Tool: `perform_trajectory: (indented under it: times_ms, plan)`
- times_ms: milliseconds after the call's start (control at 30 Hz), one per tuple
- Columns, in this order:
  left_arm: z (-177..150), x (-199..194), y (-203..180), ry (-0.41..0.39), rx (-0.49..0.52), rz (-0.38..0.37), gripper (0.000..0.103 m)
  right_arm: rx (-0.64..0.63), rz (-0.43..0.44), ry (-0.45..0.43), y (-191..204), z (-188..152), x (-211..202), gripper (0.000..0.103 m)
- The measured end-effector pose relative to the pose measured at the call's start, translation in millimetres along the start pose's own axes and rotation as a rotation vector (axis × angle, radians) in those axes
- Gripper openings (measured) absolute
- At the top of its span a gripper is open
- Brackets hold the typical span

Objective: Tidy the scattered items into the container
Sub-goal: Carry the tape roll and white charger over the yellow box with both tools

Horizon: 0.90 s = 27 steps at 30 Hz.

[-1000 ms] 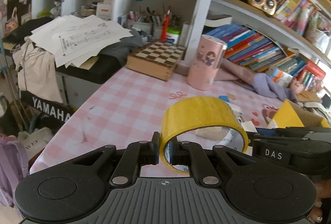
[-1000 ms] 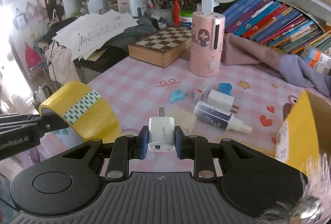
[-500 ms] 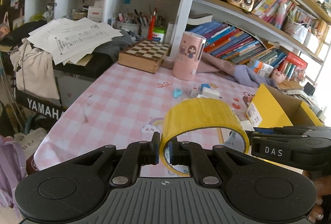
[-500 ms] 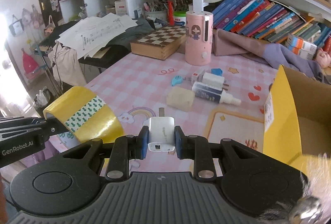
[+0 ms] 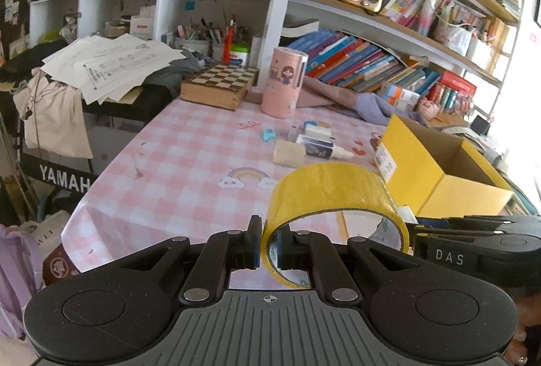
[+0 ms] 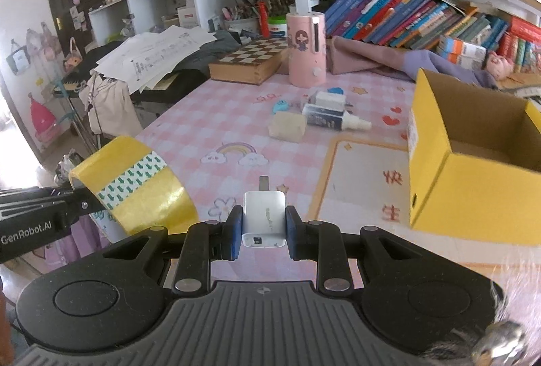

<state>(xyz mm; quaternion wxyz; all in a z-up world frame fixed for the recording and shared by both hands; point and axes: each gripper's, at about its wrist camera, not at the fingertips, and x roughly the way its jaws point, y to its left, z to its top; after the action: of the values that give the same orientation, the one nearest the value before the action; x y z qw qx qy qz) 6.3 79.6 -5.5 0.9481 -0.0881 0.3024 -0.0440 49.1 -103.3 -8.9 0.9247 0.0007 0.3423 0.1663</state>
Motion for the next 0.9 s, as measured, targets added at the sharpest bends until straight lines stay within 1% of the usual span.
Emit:
perform_trajectory:
  times_ms: [100,533,900]
  plan:
    - [-3.4,-3.2,-7.1,0.01,0.017,-0.028,0.007,0.027,-0.021,-0.001,-4.3,-8.5,-10.3,0.024]
    - [-17.5,-4.2,-51.2,0.051,0.115,-0.187,0.007,0.146,-0.168,-0.009,-35.7,-44.8,-58.4,0.024]
    - [-22.5,1.3,-85.1,0.075,0.179,-0.298,0.007,0.217,-0.272,-0.013,-59.7,-64.9,-89.5,0.024]
